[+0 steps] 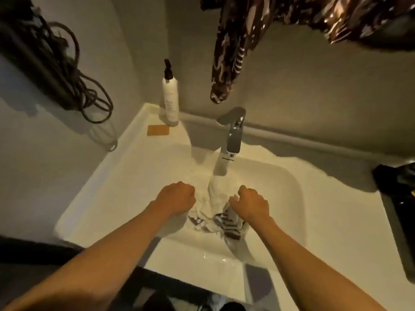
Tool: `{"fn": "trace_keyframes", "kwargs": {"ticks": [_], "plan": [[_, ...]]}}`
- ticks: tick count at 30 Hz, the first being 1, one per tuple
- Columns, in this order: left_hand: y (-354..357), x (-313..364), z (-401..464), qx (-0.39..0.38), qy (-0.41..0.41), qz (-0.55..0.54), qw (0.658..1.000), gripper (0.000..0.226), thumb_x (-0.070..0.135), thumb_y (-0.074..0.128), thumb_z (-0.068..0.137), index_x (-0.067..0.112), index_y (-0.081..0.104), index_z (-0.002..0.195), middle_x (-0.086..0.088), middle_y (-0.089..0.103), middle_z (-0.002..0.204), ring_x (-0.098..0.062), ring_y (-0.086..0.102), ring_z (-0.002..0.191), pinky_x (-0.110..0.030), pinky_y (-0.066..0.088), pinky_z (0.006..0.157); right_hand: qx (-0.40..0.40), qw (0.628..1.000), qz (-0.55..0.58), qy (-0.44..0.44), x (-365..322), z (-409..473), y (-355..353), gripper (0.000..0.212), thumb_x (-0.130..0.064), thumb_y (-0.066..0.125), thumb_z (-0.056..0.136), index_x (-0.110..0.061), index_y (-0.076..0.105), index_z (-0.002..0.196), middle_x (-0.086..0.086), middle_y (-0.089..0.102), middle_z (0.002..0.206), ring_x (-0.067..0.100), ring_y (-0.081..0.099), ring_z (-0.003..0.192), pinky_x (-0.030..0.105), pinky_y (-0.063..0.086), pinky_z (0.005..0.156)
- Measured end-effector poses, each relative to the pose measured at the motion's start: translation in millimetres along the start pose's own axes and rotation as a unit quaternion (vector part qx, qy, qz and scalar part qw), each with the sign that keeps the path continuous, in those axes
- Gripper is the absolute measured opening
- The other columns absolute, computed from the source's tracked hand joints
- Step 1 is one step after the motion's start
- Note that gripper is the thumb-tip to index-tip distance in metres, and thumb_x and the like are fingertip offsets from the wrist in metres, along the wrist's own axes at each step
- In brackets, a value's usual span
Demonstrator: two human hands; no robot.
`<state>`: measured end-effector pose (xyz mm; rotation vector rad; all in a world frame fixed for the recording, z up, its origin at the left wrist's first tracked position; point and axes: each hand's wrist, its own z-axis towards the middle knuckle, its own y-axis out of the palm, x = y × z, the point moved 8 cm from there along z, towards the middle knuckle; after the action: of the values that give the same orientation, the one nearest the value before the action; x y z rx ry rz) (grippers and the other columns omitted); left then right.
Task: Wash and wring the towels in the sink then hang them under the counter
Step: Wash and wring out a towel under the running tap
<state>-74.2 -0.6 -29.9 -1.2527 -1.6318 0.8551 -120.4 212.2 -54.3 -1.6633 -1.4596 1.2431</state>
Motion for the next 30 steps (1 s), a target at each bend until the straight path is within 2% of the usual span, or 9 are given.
{"fn": "trace_keyframes", "kwargs": {"ticks": [3,6,11,14,17,19,22,26,30], "plan": [[36.8,-13.9,4.0,-0.035,-0.021,-0.03,0.999,0.028,0.026,0.042,0.098,0.014,0.065,0.09,-0.008,0.07,0.097,-0.025,0.06,0.078,-0.031,0.041,0.063,-0.014,0.996,0.078,0.034,3.7,21.4,31.0,0.057,-0.058,0.057,0.086,-0.014,0.051,0.121,0.008,0.06,0.117,0.033,0.061,0.108,0.038,0.045,0.077],[68.3,-19.7,0.8,-0.076,-0.033,-0.042,0.996,0.03,0.027,0.039,0.097,0.019,0.068,0.097,-0.006,0.07,0.1,-0.027,0.063,0.084,-0.033,0.045,0.066,0.009,0.996,0.085,0.04,-5.5,27.6,48.9,0.054,-0.057,0.059,0.089,-0.012,0.05,0.118,0.009,0.059,0.112,0.033,0.062,0.103,0.04,0.048,0.075],[69.1,-17.5,11.4,-0.069,-0.033,-0.13,0.989,0.028,0.028,0.04,0.094,0.022,0.066,0.087,0.0,0.073,0.096,-0.024,0.066,0.083,-0.034,0.05,0.068,0.113,0.987,0.113,-0.026,-10.1,12.5,32.7,0.035,-0.05,0.049,0.099,-0.02,0.045,0.082,-0.003,0.052,0.079,0.025,0.053,0.067,0.031,0.032,0.053],[49.5,-12.0,19.8,-0.058,-0.032,-0.195,0.979,0.022,0.036,0.051,0.092,0.025,0.068,0.102,0.001,0.073,0.102,-0.022,0.068,0.09,-0.036,0.056,0.08,0.167,0.975,0.127,-0.067,-1.4,-8.2,3.0,0.04,-0.047,0.048,0.102,-0.022,0.039,0.072,-0.008,0.047,0.067,0.016,0.046,0.057,0.027,0.027,0.048],[45.3,11.6,31.0,-0.09,0.012,-0.248,0.965,0.068,0.05,0.074,0.08,0.028,0.048,0.138,0.0,0.06,0.129,-0.02,0.061,0.115,-0.039,0.051,0.096,0.188,0.968,0.118,-0.117,-1.2,-28.1,-19.8,0.042,-0.047,0.05,0.102,-0.023,0.043,0.069,-0.008,0.048,0.062,0.01,0.047,0.056,0.027,0.036,0.05],[46.6,36.7,36.5,-0.097,0.054,-0.237,0.965,0.077,0.055,0.074,0.076,0.029,0.043,0.141,0.0,0.054,0.137,-0.02,0.056,0.122,-0.042,0.05,0.097,0.2,0.962,0.126,-0.136,-0.5,-39.9,-33.9,0.038,-0.044,0.052,0.102,-0.024,0.047,0.07,-0.01,0.05,0.062,0.008,0.05,0.057,0.025,0.039,0.054],[52.3,63.7,40.0,-0.084,0.11,-0.21,0.968,0.024,0.045,0.056,0.095,0.022,0.06,0.1,-0.001,0.068,0.102,-0.024,0.065,0.091,-0.038,0.051,0.074,0.232,0.955,0.15,-0.107,21.0,-56.1,-54.1,0.04,-0.047,0.048,0.103,-0.025,0.051,0.069,-0.008,0.052,0.062,0.012,0.053,0.06,0.03,0.043,0.056],[53.3,89.4,27.7,-0.078,0.135,-0.307,0.939,0.024,0.03,0.037,0.105,0.01,0.043,0.094,-0.011,0.06,0.073,-0.025,0.051,0.061,-0.036,0.037,0.057,0.276,0.96,0.055,-0.012,57.5,-76.4,-67.7,0.047,-0.05,0.041,0.104,-0.023,0.056,0.07,-0.006,0.055,0.064,0.016,0.05,0.064,0.033,0.039,0.052],[20.9,133.8,8.7,-0.062,0.097,-0.444,0.889,0.022,0.027,0.033,0.106,0.009,0.04,0.095,-0.006,0.05,0.076,-0.021,0.047,0.067,-0.034,0.034,0.061,0.297,0.938,0.132,0.12,92.3,-86.7,-60.6,0.05,-0.042,0.041,0.105,-0.016,0.052,0.064,-0.001,0.056,0.059,0.023,0.053,0.057,0.029,0.03,0.049]]}}
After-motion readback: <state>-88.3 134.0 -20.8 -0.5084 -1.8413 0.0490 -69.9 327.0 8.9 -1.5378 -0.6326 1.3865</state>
